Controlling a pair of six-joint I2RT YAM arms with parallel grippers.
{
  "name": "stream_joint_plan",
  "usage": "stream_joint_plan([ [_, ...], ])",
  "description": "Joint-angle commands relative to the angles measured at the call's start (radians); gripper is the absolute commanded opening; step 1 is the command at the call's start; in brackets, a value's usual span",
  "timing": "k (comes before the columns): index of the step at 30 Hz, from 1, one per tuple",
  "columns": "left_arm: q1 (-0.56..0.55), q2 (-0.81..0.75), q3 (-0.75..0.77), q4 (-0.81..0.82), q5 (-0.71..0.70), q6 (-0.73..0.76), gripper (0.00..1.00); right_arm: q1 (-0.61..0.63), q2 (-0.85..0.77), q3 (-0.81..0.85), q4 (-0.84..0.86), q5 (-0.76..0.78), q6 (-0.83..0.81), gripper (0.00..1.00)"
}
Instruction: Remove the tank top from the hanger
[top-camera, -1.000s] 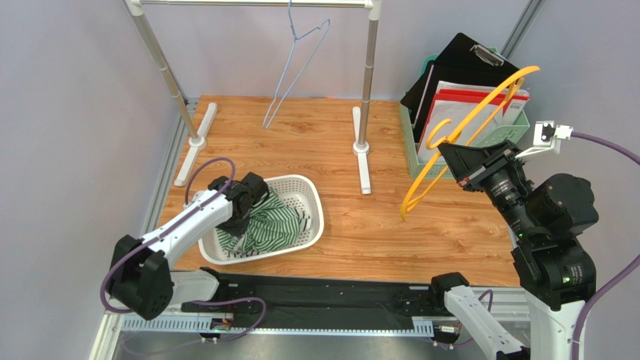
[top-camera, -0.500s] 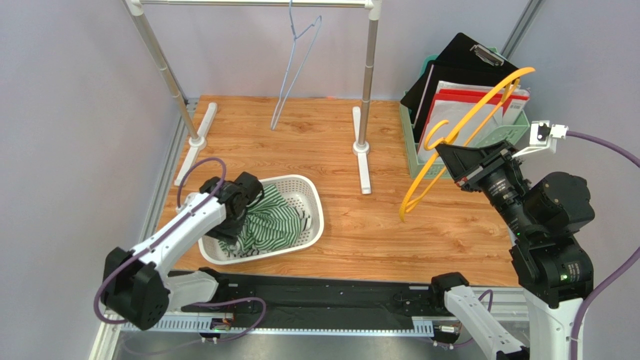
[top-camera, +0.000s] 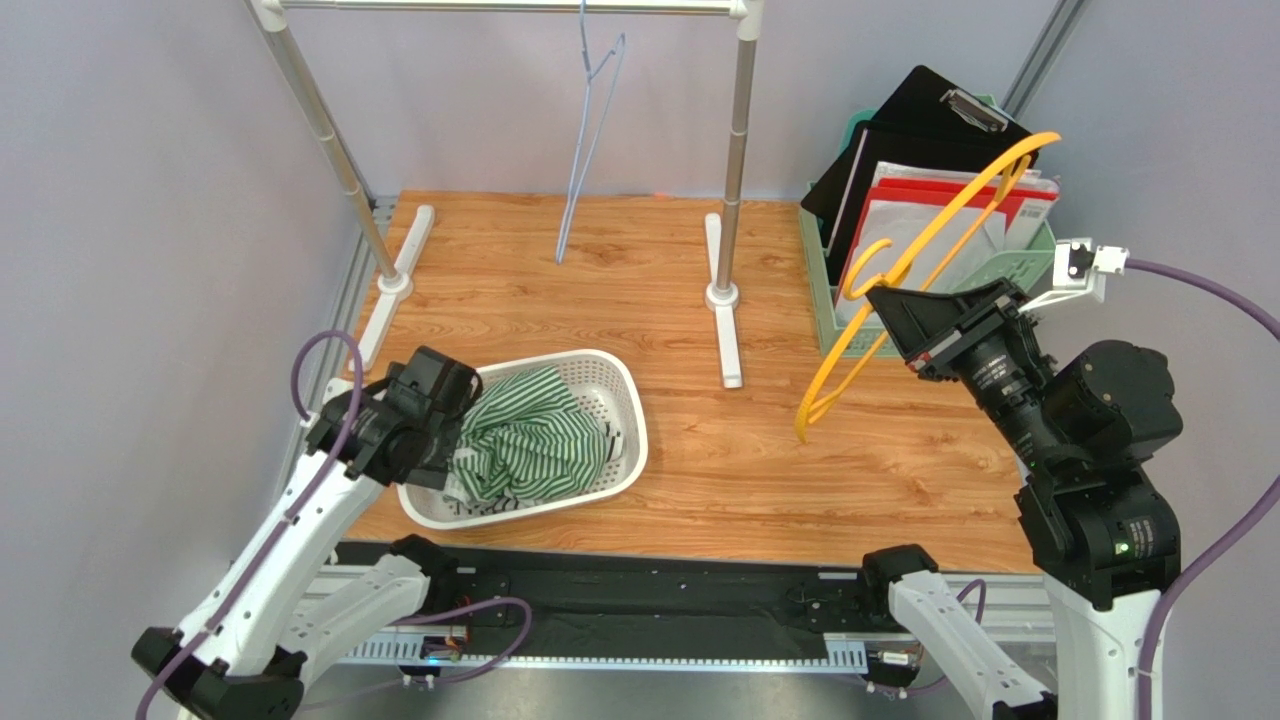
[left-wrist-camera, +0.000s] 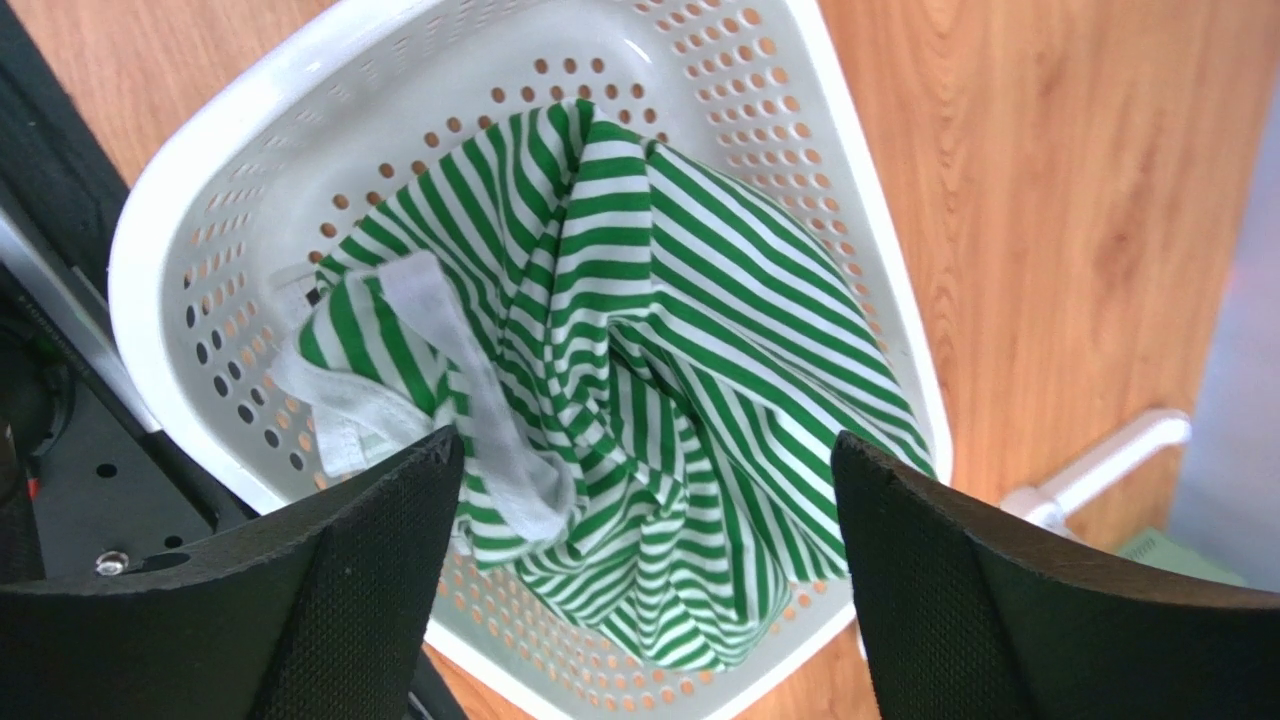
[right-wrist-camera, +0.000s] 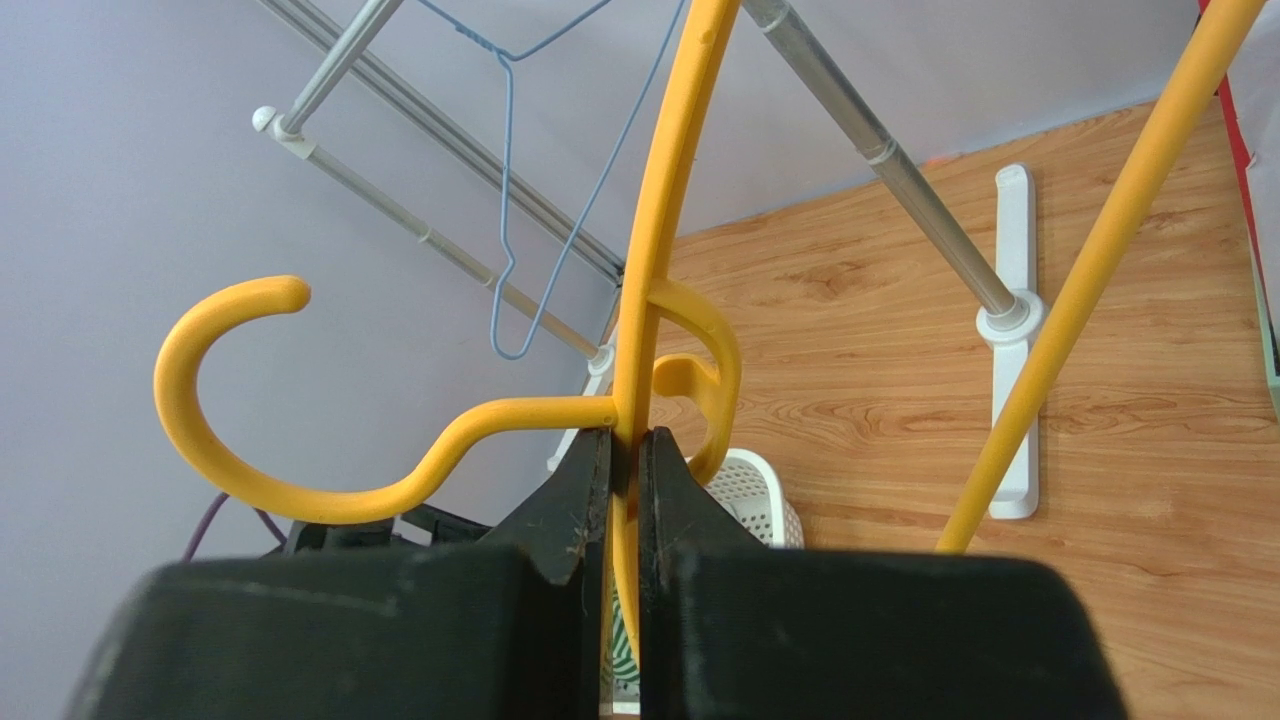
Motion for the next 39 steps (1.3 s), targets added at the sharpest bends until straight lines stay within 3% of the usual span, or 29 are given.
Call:
stream_joint_plan([
  [1,0.003,-0.095,0.059,-0.187,-0.022,0.156,0.97,-0.005,0.003,-0.017,0.052,-0.026,0.003,0.00],
  [7,0.003,-0.142,0.201,-0.230,-0.071,0.315,0.98,-0.005,0.003,-0.027,0.050,-0.027,0.003,0.00],
  [9,0.003,-0.168,0.226,-0.099,-0.051,0.456,0.96,-0.005,0.003,-0.034,0.053,-0.029,0.006,0.00],
  [10,0.003,-0.181,0.229,-0.025,0.016,0.650,0.93,-0.005,0.003,-0.035,0.055,-0.029,0.009,0.00],
  [12,0.003,-0.226,0.214,0.199,0.126,0.831,0.90,-0.005,0.003,-0.041,0.059,-0.032,0.012,0.00],
  [13,0.002,-0.244,0.191,0.263,0.244,0.947,0.89,-0.006,0.003,-0.044,0.061,-0.035,0.015,0.00],
  [18,0.003,-0.310,0.110,0.665,0.641,1.158,0.86,-0.005,0.014,-0.050,0.058,-0.050,0.012,0.00],
  [19,0.003,-0.306,0.105,0.727,0.821,1.178,0.86,-0.003,0.015,-0.054,0.058,-0.052,0.014,0.00],
  [21,0.003,-0.254,0.122,0.871,1.000,1.197,0.87,-0.005,0.014,-0.058,0.061,-0.052,0.012,0.00],
  [22,0.003,-0.225,0.134,0.912,1.170,1.197,0.87,-0.005,0.015,-0.061,0.062,-0.052,0.014,0.00],
  [25,-0.027,-0.102,0.179,1.074,1.404,1.181,0.90,-0.005,0.024,-0.067,0.064,-0.059,0.017,0.00],
  [27,-0.127,-0.010,0.250,1.057,1.406,1.273,0.92,-0.005,0.032,-0.075,0.068,-0.067,0.021,0.00],
  [30,-0.323,0.123,0.393,0.925,1.294,1.444,0.93,-0.005,0.035,-0.095,0.079,-0.066,0.037,0.00],
  [33,-0.466,0.231,0.482,0.836,1.087,1.540,0.91,-0.005,0.037,-0.106,0.070,-0.041,0.049,0.00],
  [39,-0.740,0.315,0.470,0.911,0.410,1.670,0.91,-0.005,0.035,-0.139,0.067,0.000,0.113,0.02],
])
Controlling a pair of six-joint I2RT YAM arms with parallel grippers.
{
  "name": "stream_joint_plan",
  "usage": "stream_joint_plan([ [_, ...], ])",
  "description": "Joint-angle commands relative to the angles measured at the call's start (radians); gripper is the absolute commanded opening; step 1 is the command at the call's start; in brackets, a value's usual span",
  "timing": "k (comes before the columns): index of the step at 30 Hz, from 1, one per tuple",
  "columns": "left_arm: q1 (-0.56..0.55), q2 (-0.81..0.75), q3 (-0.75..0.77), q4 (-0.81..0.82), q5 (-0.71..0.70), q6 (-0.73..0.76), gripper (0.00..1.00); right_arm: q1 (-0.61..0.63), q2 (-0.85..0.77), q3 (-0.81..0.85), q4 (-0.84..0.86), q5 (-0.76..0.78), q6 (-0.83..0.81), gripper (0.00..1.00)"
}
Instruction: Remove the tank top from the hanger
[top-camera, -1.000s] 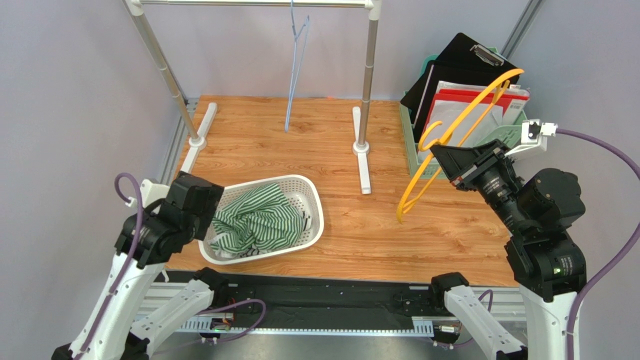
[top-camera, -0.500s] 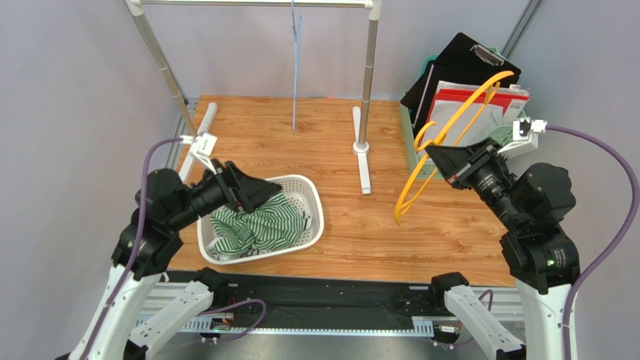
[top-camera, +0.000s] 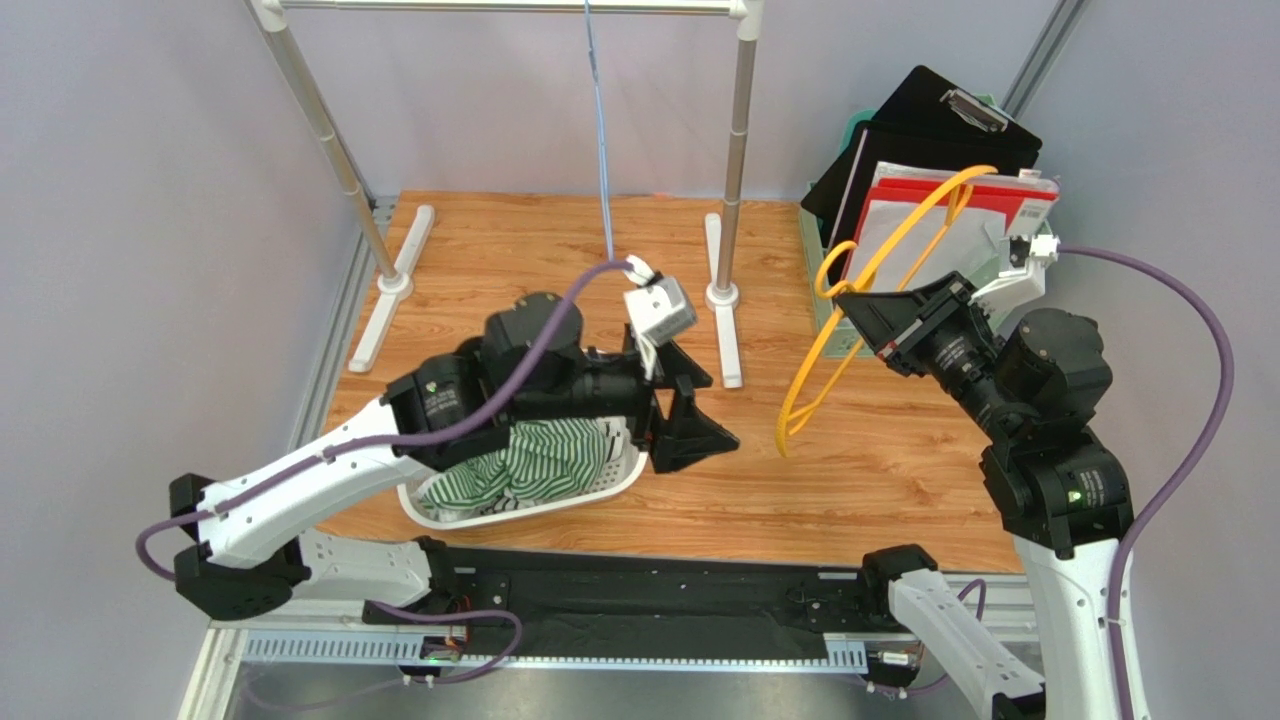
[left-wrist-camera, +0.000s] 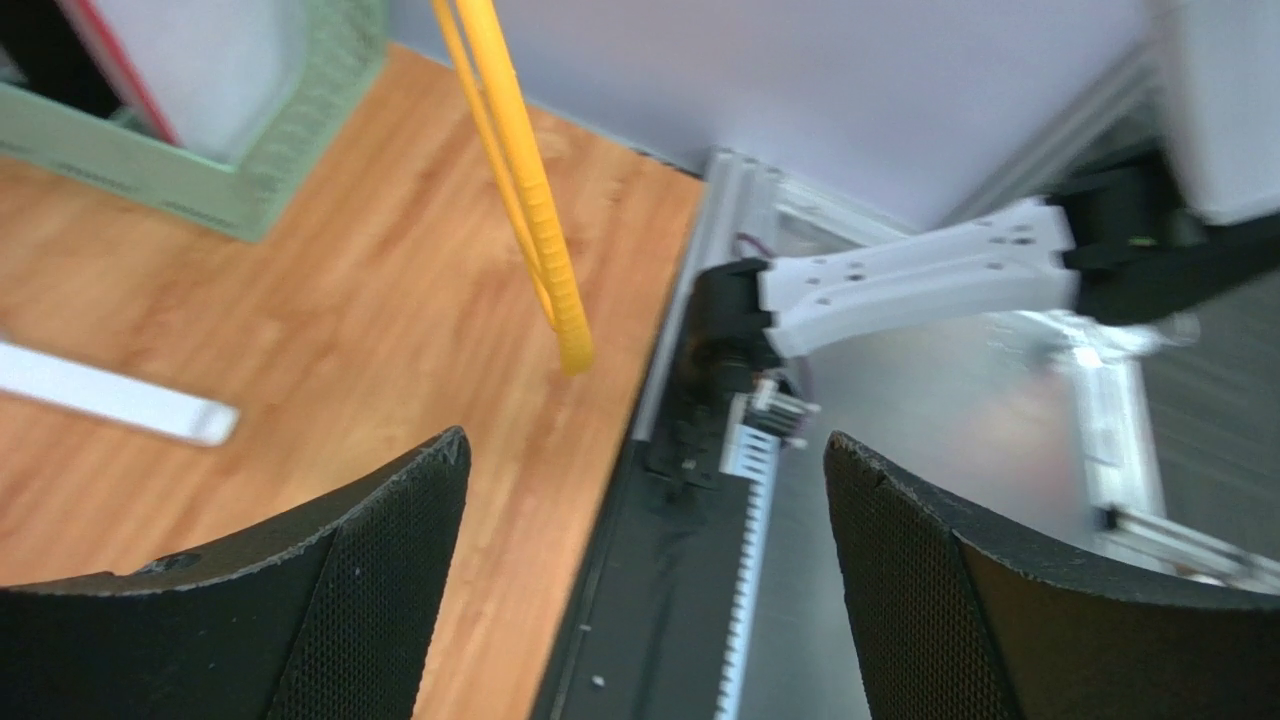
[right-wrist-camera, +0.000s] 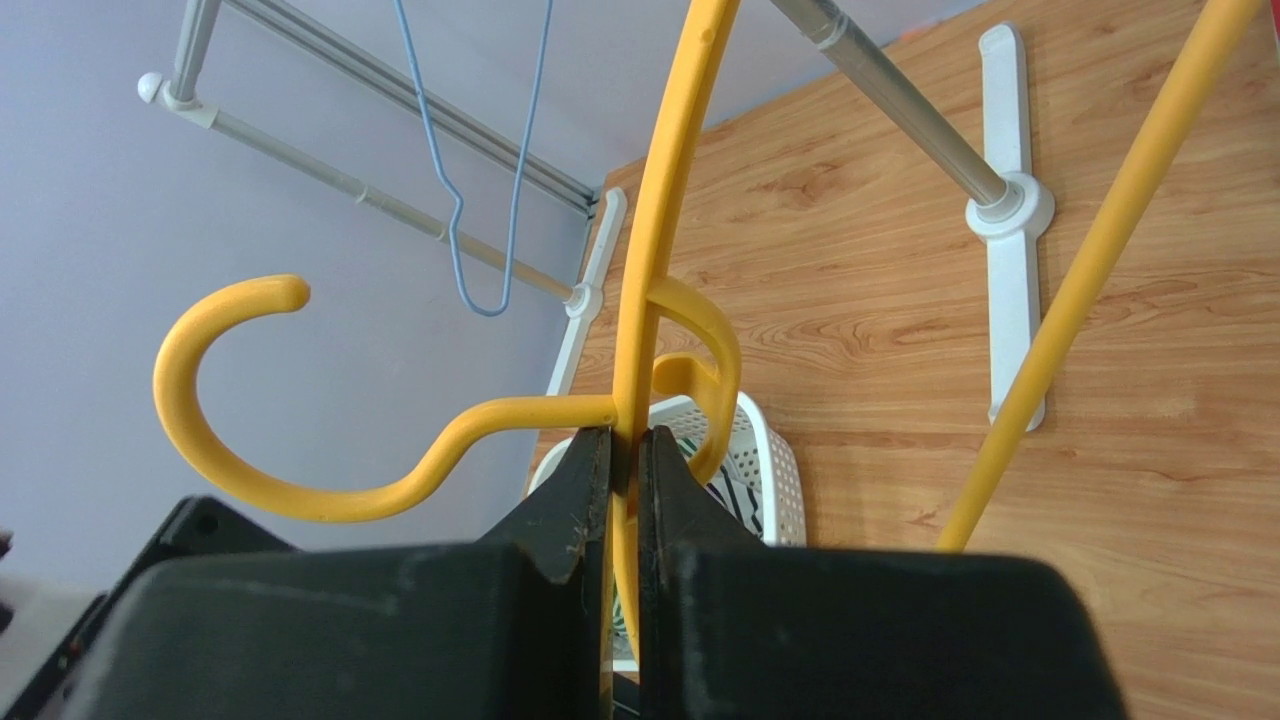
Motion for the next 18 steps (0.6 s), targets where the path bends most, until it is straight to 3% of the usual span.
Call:
stream_joint_plan([
  [1,-0.144,0.045,0.018,0.068,-0.553,0.163,0.92,-0.005,-0.006,-0.029,0.047,0.029,0.068,0.02],
  [13,-0.146,0.207,-0.066,0.240,-0.493,-0.012,0.96,-0.005,-0.064,-0.155,0.140,0.017,0.244,0.01],
  [18,-0.146,0.224,-0.134,0.319,-0.417,-0.059,0.89,-0.005,-0.075,-0.198,0.159,-0.003,0.280,0.01],
])
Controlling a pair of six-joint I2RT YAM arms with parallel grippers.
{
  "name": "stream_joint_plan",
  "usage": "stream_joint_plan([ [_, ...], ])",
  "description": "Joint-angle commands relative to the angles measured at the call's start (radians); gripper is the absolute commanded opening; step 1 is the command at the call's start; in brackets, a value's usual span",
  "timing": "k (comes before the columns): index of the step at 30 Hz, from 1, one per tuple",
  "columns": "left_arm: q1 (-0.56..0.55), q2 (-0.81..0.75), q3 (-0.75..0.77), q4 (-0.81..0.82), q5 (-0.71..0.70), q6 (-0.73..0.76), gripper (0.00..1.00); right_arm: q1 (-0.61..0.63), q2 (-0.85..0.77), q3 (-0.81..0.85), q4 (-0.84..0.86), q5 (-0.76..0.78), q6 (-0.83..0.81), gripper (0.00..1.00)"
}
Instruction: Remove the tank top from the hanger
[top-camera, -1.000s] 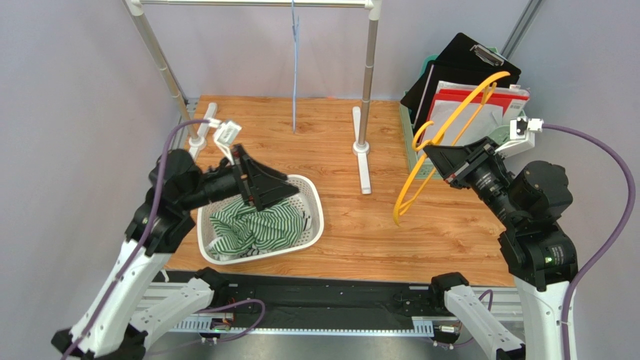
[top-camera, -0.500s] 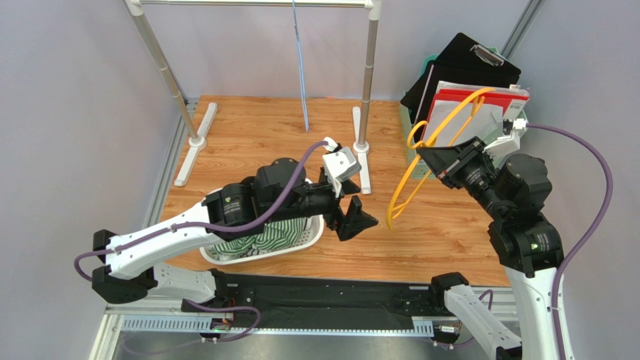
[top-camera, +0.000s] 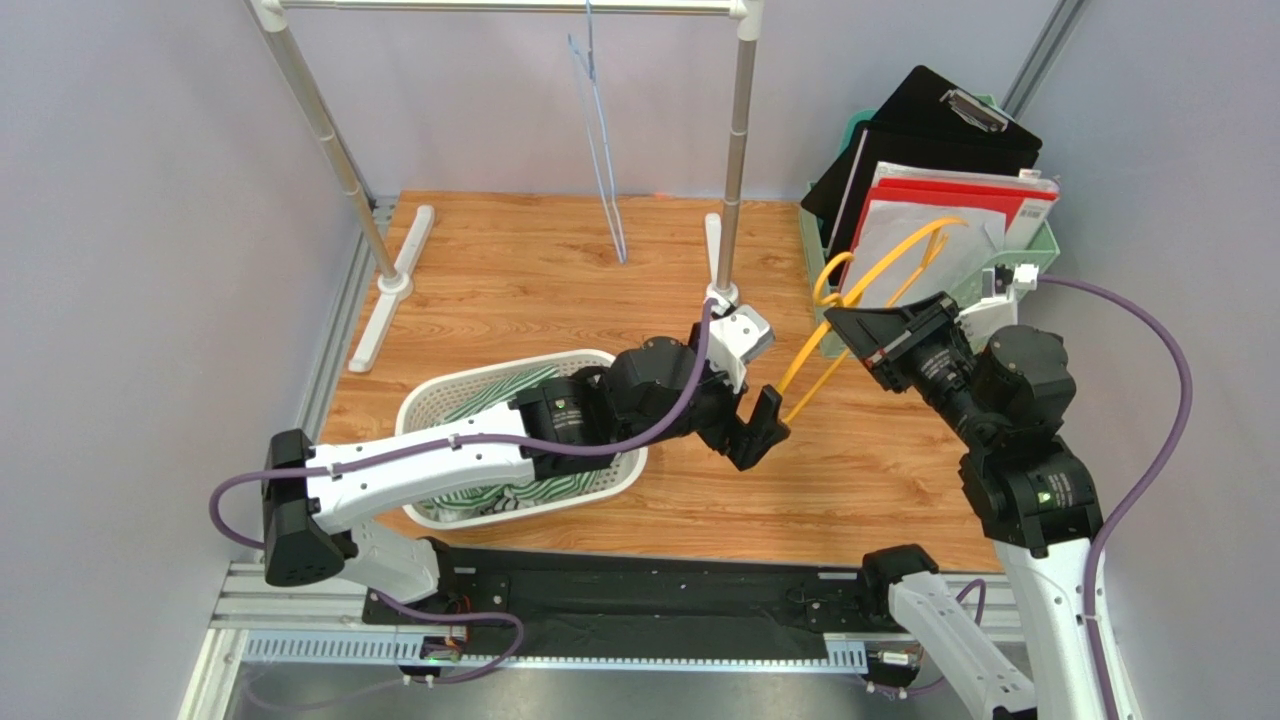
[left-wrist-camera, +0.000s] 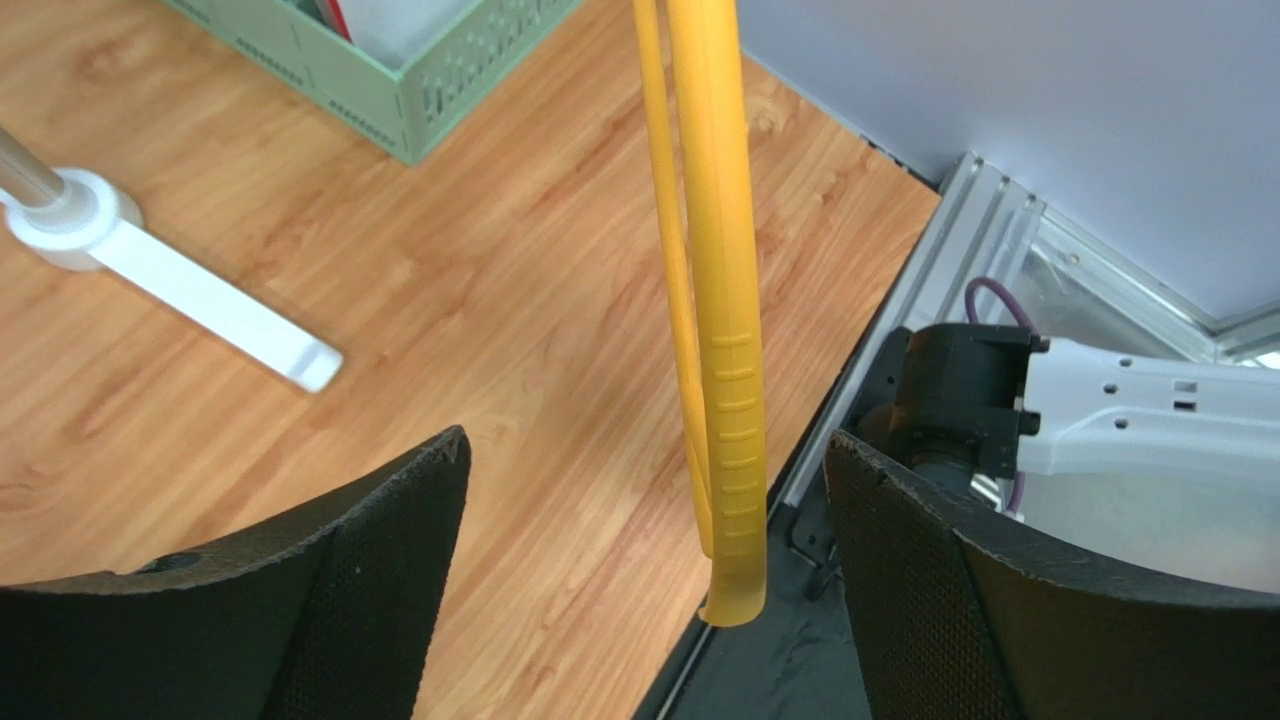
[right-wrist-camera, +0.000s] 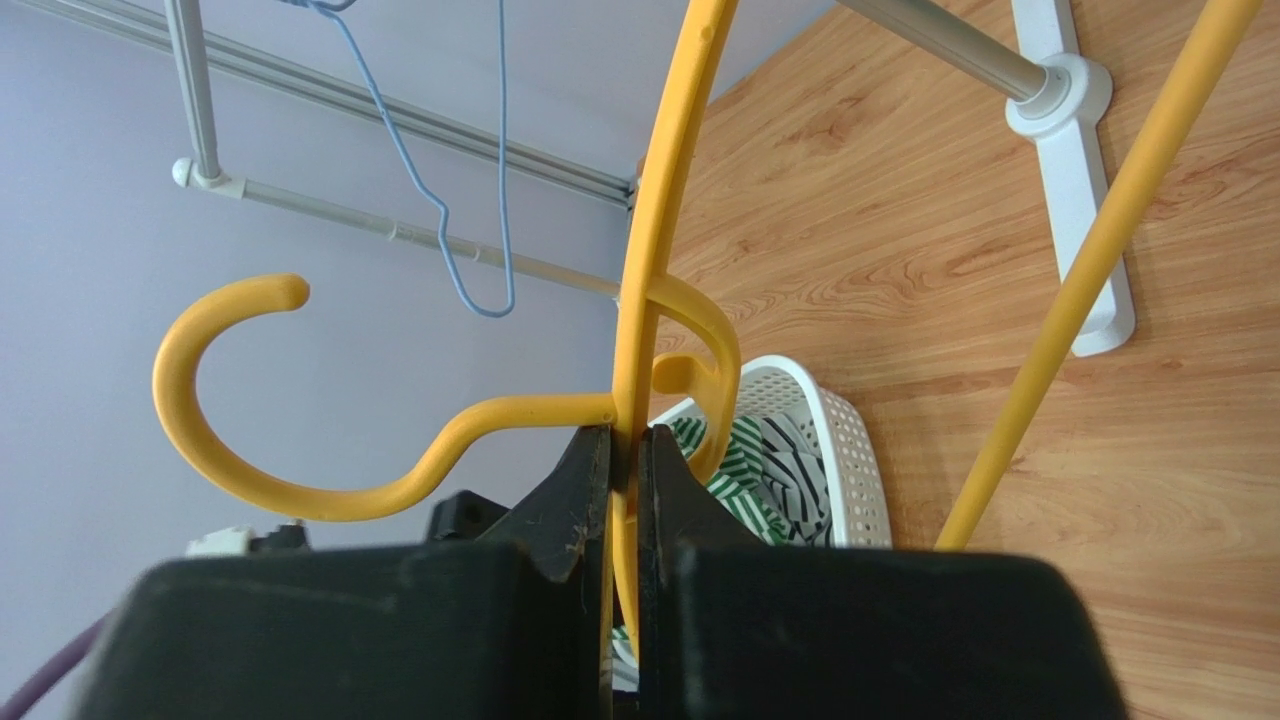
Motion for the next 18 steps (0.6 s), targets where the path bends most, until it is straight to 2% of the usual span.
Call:
stream_joint_plan([
  [1,-0.003,-0.004,-0.039,0.110,0.053,-0.069,0.83,-0.005,-0.015,-0.026,0.094,-0.025,0.077,0.01],
  [3,-0.002,-0.003,-0.054,0.107,0.047,-0.078,0.76,-0.005,-0.024,-0.052,0.114,-0.037,0.097,0.01],
  [6,-0.002,-0.015,-0.080,0.100,0.031,-0.096,0.59,-0.005,-0.033,-0.078,0.114,-0.028,0.121,0.01],
  [7,-0.003,-0.021,-0.088,0.100,0.033,-0.110,0.50,-0.005,-0.039,-0.084,0.114,-0.024,0.138,0.01],
  [9,-0.003,-0.038,-0.112,0.104,0.042,-0.121,0.41,-0.005,-0.046,-0.103,0.114,-0.019,0.152,0.01],
  [10,-0.003,-0.046,-0.121,0.104,0.044,-0.136,0.25,-0.005,-0.050,-0.107,0.114,-0.019,0.161,0.01],
  [12,-0.002,-0.073,-0.149,0.094,0.034,-0.151,0.12,-0.005,-0.050,-0.118,0.120,-0.025,0.175,0.03],
  [13,-0.003,-0.082,-0.157,0.083,0.028,-0.167,0.01,-0.005,-0.050,-0.121,0.118,-0.025,0.173,0.04],
  [14,-0.003,-0.095,-0.169,0.062,-0.001,-0.173,0.00,-0.005,-0.052,-0.120,0.117,-0.025,0.167,0.06],
  [17,-0.002,-0.150,-0.189,-0.037,-0.064,-0.197,0.00,-0.005,-0.043,-0.112,0.117,-0.037,0.144,0.23],
  [18,-0.002,-0.186,-0.195,-0.081,-0.074,-0.199,0.00,-0.005,-0.041,-0.109,0.117,-0.046,0.123,0.26],
])
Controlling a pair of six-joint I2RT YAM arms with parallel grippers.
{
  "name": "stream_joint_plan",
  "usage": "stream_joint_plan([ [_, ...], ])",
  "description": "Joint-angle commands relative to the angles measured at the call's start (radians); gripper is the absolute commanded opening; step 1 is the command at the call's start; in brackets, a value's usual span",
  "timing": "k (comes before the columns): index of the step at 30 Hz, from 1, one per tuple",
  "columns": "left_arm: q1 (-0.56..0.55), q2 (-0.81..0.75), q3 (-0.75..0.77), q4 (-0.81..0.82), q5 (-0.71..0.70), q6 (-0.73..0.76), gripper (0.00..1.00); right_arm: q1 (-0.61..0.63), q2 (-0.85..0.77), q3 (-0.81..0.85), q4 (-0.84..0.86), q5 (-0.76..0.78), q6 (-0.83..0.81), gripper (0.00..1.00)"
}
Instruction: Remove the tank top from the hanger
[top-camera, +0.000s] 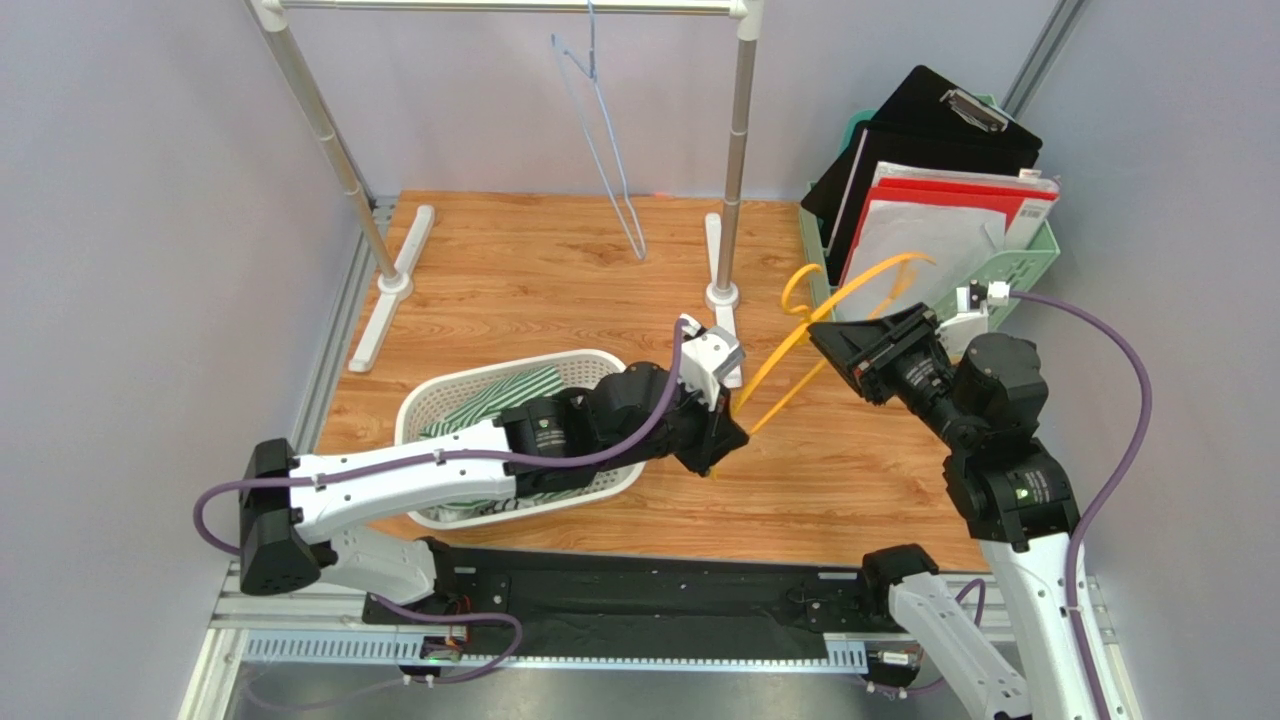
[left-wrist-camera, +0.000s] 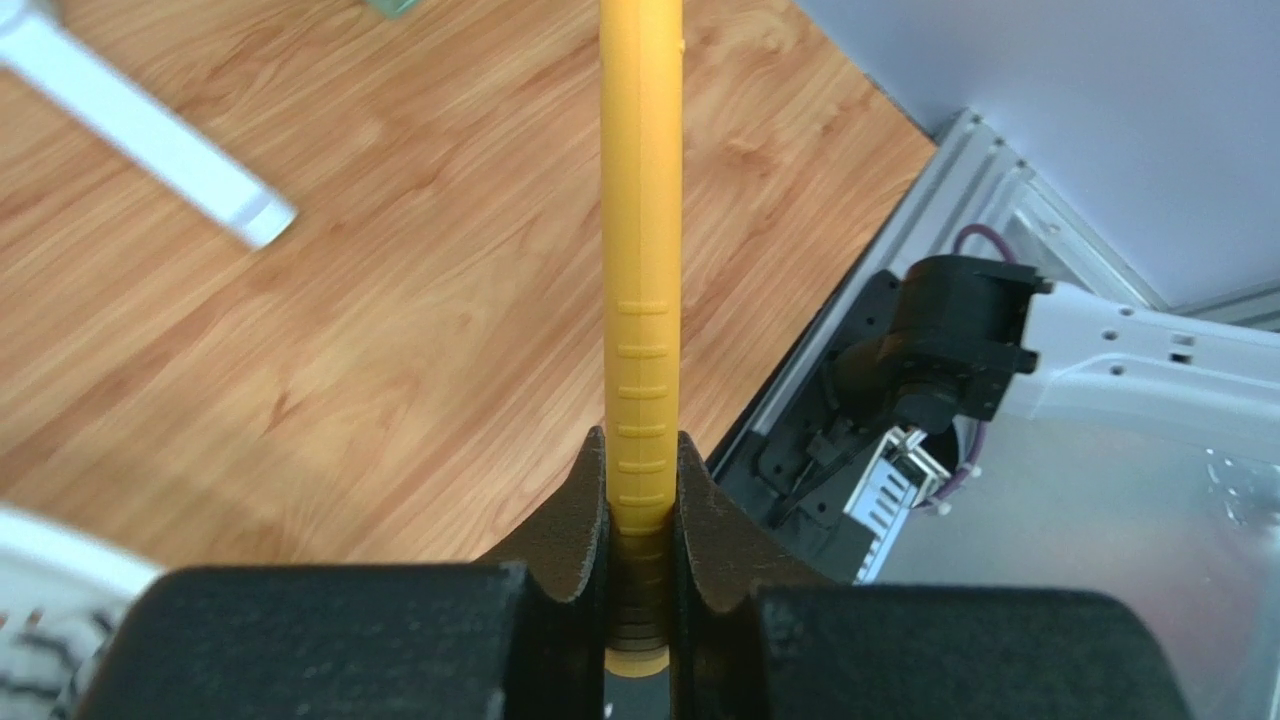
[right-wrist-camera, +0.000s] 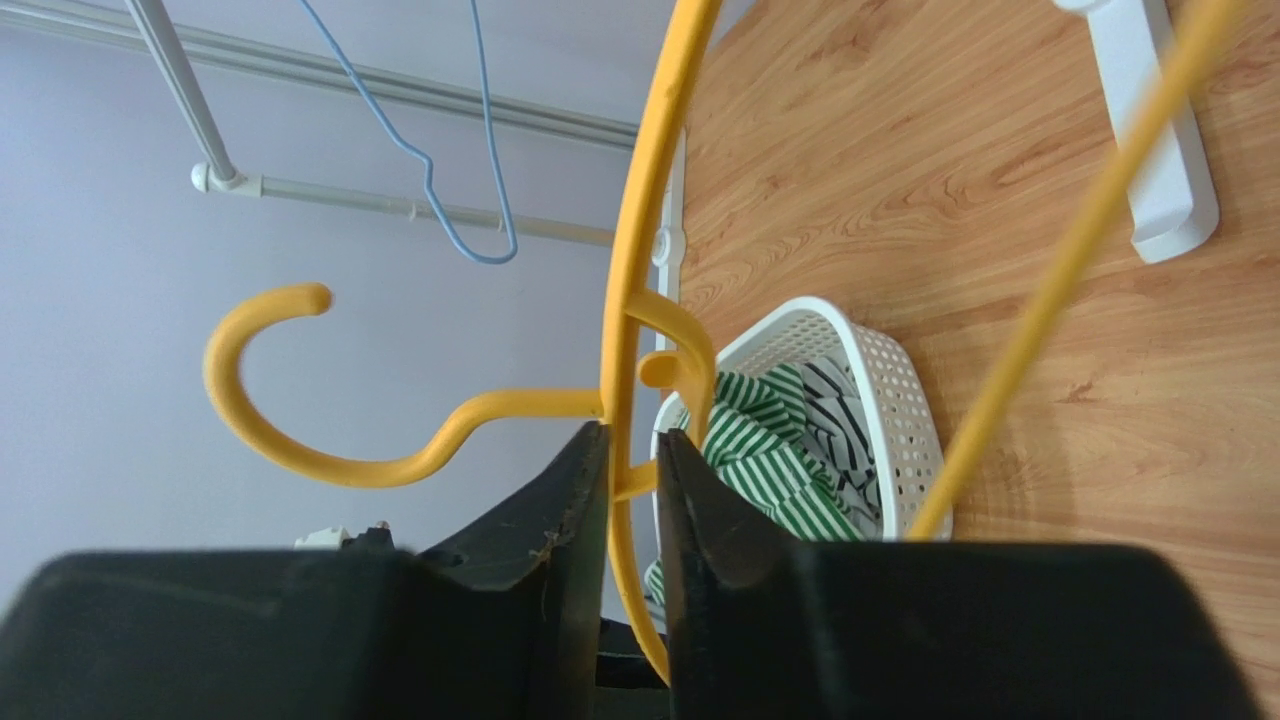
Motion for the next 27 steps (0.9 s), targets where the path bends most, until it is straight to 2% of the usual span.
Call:
stream_joint_plan([
  [1,0.002,-0.135,-0.041,-0.145,-0.100,-0.052,0.00,-0.010,-0.006,0.022,0.063,0.007,-0.037,0.33],
  [2,0.002,-0.155,-0.049,-0.167,-0.119,-0.052,0.00,-0.011,-0.012,0.028,0.064,0.009,-0.054,0.52],
  [5,0.001,-0.238,-0.079,-0.259,-0.140,-0.058,0.00,-0.010,-0.035,0.043,0.063,0.024,-0.134,0.68],
  [8,0.002,-0.330,-0.112,-0.335,-0.131,-0.054,0.00,-0.010,-0.074,0.071,0.055,0.064,-0.208,0.79],
  [14,0.002,-0.469,-0.165,-0.446,-0.041,-0.037,0.00,-0.010,-0.118,0.108,0.057,0.116,-0.284,0.82],
  [21,0.016,-0.557,-0.265,-0.489,0.038,-0.127,0.00,-0.010,-0.113,0.100,0.067,0.112,-0.292,0.82],
  [27,0.166,-0.632,-0.313,-0.521,0.039,-0.273,0.00,-0.011,-0.102,0.106,0.072,0.099,-0.292,0.81],
])
